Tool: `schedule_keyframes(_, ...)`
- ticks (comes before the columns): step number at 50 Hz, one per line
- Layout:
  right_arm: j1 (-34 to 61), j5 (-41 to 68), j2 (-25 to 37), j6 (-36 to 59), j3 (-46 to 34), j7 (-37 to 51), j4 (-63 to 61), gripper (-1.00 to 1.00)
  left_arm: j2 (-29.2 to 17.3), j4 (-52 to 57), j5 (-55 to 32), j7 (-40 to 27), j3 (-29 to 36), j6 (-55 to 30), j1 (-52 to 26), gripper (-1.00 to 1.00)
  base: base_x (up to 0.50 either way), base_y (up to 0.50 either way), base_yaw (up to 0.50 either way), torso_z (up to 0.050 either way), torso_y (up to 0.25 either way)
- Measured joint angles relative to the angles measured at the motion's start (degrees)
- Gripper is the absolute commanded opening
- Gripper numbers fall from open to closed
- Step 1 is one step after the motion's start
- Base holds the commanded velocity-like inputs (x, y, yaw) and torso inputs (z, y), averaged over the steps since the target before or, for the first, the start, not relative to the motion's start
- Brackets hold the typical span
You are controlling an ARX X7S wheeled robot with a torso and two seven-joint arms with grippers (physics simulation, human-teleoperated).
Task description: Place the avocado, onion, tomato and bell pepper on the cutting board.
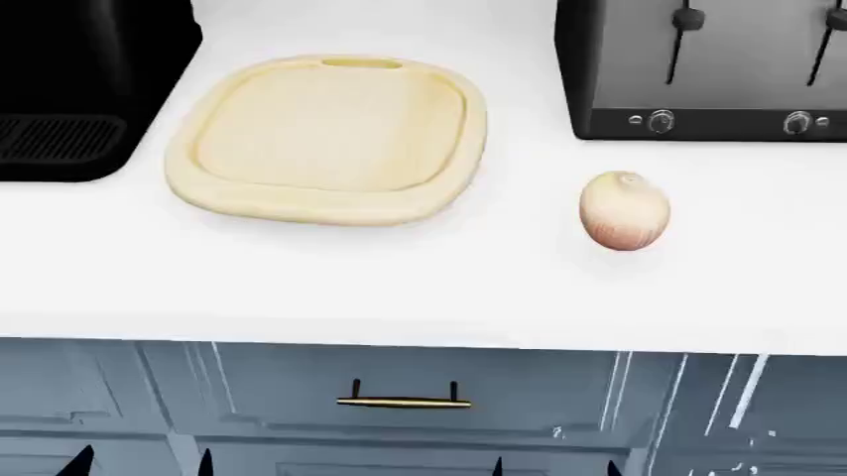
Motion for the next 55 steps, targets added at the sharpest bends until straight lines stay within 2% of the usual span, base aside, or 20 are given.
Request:
schedule_keyframes(21,0.0,2.27,2.42,-0.06,-3.0,3.0,0.14,1.0,-2.58,0.08,-1.87,-2.59,3.35,0.71,0.22,1.0,0.0,0.0,0.0,0.0,0.0)
schedule_keyframes(47,0.18,4.26,4.56,0.04,-5.53,5.83,-0.07,1.0,-4.97,0.73,-4.76,-3.48,6.25,4.34,0.75,1.0,0.0,0.0,0.0,0.05,0.0)
schedule_keyframes(55,0.28,5.03,5.06,-0.11,-6.18,6.27,-0.06,1.0,-5.31,0.91,-5.26,-4.67,6.65,3.66,0.55,1.0,0.0,0.0,0.0,0.0,0.0)
